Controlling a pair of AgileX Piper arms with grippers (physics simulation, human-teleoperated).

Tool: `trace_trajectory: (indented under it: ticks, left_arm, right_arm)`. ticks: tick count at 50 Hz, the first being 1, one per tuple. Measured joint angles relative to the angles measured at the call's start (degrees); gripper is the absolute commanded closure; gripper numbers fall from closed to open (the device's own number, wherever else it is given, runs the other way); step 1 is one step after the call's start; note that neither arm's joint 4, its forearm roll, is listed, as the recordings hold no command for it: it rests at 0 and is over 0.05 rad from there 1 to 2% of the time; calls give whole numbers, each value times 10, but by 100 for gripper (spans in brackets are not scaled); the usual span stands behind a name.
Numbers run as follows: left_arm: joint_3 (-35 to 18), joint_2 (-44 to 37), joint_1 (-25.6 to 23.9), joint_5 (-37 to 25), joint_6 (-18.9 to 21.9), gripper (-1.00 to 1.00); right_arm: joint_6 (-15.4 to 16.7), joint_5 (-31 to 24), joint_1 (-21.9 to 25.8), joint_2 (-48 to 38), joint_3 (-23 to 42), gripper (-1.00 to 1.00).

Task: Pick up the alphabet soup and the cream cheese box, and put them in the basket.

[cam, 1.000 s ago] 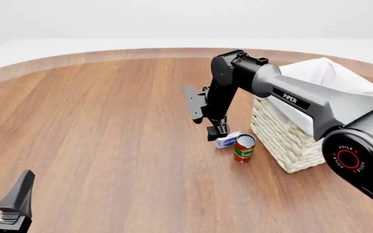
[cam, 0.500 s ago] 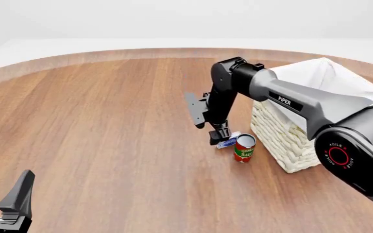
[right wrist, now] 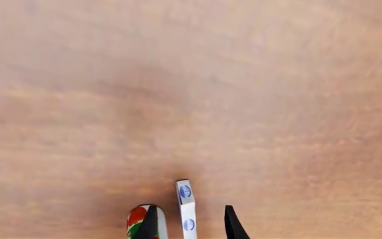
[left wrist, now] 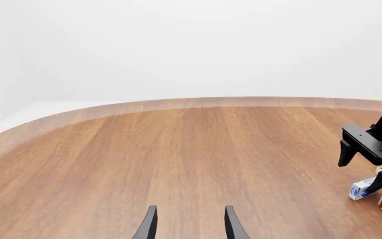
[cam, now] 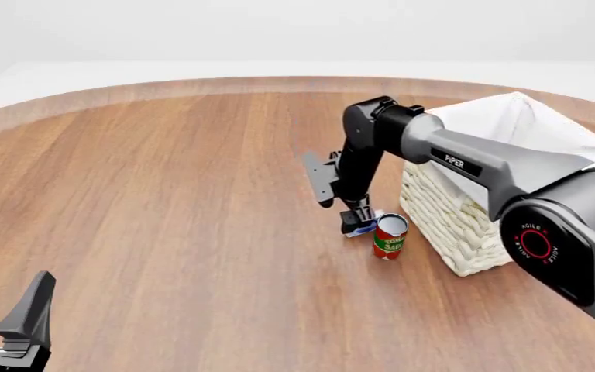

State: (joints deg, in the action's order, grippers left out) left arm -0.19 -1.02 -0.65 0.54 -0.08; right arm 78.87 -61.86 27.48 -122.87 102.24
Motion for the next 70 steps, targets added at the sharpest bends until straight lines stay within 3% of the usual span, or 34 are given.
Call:
trace_trajectory:
  ticks: [70]
  left_arm:
    - [0,0,0,0,0,-100]
  right_arm:
    - [1,12,-17,-40,13,-100]
